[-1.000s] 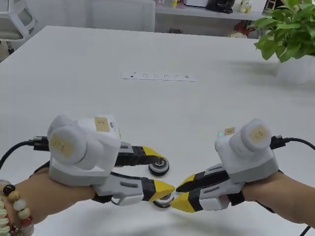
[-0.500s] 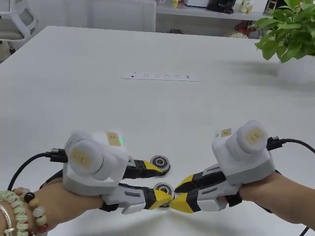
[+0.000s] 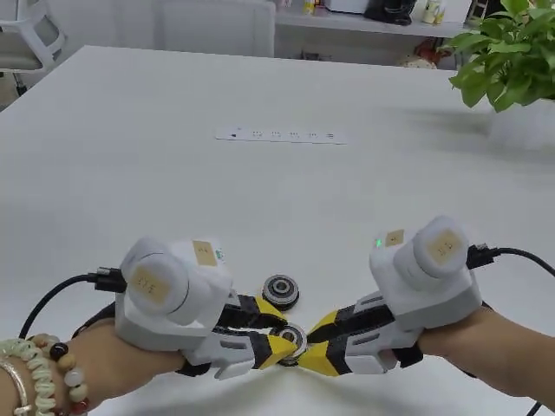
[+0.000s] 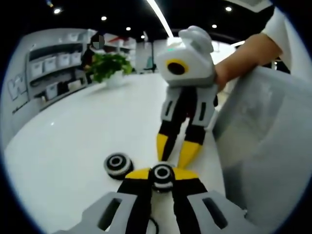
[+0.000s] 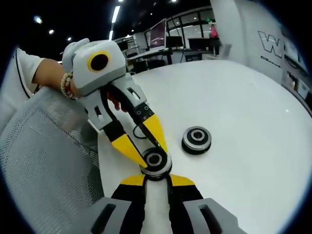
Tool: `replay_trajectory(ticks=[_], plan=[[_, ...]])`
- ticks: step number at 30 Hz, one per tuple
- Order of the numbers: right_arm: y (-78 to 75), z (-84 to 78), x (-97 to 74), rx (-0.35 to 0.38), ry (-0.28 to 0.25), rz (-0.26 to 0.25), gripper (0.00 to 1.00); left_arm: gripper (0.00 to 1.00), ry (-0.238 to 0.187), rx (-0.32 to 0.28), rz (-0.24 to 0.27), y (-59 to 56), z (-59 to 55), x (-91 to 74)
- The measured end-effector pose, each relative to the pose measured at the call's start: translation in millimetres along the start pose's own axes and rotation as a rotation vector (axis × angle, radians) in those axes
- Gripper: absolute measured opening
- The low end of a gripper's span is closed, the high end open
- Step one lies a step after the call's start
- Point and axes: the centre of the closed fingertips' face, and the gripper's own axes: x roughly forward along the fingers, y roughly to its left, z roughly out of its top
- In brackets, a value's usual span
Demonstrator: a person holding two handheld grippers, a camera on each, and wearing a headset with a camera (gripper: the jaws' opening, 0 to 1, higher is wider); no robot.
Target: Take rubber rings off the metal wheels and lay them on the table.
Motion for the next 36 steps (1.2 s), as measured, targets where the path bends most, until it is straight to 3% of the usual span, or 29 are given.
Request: replay_trajectory(ticks=[2,4,7,11,15,23,26,36], plan=[[-0.1,-0.3,-0.5,-0.013,0.003,-0.001,0.13,0.15,0.0,0.0,0.004,-0.1,-0.2,0.5],[-1.1,-2.3,-1.5,-0.071,0.023,-0.005,0.08,0.15,-0.001,-0.009,0.004,0.6,-0.4,0.5],[-5.9,-0.4,-2.6,-0.097,0.014,-0.043,0.0,0.15,-0.001,-0.023,0.009,1.4,-0.4,0.2],[-6.0,0.9,0.1,-0.092,0.031,-0.04,0.0,0.15,-0.002,-0.021,0.009,1.1,-0.5,-0.1],[-8.4,-0.8,-0.5,0.049,0.039,-0.04,0.0,0.15,-0.002,-0.014,0.009,1.1,-0.7,-0.3],[-15.0,5.3,-9.6,0.256,-0.045,-0.017,0.0,0.14,-0.001,-0.013,0.011,2.7,-1.6,-1.2],[-13.4,7.1,-10.6,0.367,-0.077,0.011,0.0,0.14,0.0,-0.012,0.013,3.4,-1.7,-1.2],[-11.5,13.1,-12.0,0.405,-0.09,0.007,0.0,0.14,0.001,-0.005,0.021,3.9,-1.8,-1.8]])
